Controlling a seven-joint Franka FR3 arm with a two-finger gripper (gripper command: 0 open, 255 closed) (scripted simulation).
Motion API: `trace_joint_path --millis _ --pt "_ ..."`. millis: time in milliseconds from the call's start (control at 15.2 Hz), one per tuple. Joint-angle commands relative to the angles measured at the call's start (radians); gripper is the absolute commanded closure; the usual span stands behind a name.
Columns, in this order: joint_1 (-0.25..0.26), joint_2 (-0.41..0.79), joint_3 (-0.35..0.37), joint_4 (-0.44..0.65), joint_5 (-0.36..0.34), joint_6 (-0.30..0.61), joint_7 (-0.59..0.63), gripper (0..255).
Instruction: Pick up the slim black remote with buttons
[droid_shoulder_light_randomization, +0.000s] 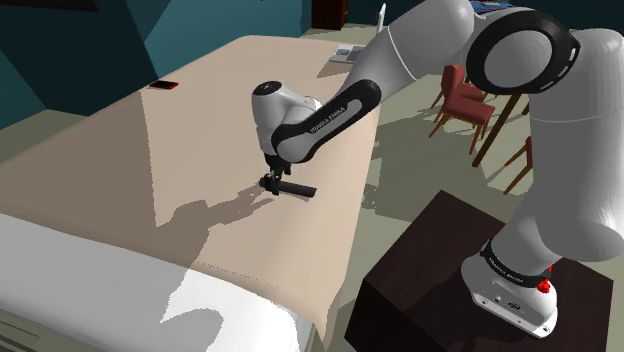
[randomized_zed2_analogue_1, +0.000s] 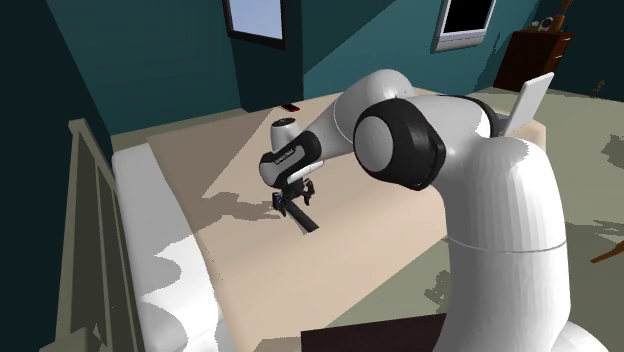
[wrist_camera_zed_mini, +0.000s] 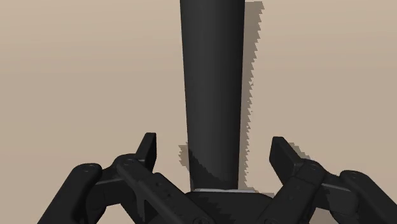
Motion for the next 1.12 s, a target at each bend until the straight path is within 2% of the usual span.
trace_joint_path --millis 0,594,1056 --pt "0.001 0.002 0.000 0.000 -0.001 0.003 0.001 255" --pt "0.001 0.004 -0.001 0.001 -0.002 0.004 0.002 255" --pt "-0.006 -0.052 0.012 0.016 0.020 -0.065 -0.016 255"
